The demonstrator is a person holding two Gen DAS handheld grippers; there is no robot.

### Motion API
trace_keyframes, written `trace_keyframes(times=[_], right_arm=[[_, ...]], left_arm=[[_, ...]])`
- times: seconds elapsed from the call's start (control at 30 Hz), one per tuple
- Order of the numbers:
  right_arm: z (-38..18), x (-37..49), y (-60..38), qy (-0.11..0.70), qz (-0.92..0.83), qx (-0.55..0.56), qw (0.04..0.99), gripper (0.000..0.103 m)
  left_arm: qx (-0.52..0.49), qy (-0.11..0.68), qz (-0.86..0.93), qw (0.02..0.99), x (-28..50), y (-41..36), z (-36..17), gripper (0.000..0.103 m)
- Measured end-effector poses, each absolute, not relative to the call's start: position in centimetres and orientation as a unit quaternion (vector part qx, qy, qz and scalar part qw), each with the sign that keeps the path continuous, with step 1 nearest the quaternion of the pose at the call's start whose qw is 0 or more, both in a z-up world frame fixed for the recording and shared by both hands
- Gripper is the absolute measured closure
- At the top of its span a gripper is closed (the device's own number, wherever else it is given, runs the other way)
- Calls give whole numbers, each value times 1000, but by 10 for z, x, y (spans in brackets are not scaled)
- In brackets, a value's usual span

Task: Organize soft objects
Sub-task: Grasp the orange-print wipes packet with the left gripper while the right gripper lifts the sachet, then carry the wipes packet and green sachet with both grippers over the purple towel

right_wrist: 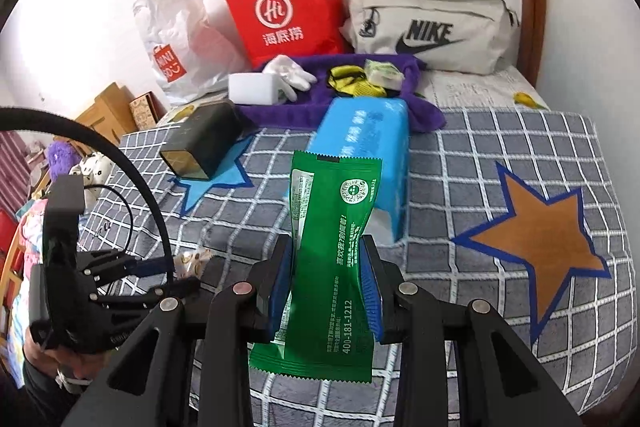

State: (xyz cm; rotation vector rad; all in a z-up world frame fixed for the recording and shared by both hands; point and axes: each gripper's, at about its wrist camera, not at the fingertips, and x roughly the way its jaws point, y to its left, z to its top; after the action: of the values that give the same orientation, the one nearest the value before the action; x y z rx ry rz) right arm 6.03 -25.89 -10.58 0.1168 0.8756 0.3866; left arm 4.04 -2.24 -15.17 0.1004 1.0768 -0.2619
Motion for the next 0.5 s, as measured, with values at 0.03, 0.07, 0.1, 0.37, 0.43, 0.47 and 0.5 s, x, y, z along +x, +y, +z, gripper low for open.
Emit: trace_keyframes(times=[0.03,0.07,0.1,0.37,0.43,0.47,0.5], right_arm=[[-102,61,-256,417,192,55,887,70],[-99,61,-254,413,196,54,888,70],[-97,62,-251,410,198,51,889,70],[-84,72,-233,395,207,21,895,70],[-83,76,-228,395,213,18,893,70],[-82,78,-226,395,217,17,893,70],[-82,80,-225,395,219,16,892,70]], left_arm=[[38,507,-127,851,43,-18,-147,69],[32,505,-130,853,47,-14,-144,70],[30,504,-130,853,50,-12,-142,70],[2,505,-130,854,70,6,-132,74],[4,500,-125,857,73,8,-126,74],[4,499,-126,857,76,8,-125,74],[2,497,-126,859,78,9,-122,74]])
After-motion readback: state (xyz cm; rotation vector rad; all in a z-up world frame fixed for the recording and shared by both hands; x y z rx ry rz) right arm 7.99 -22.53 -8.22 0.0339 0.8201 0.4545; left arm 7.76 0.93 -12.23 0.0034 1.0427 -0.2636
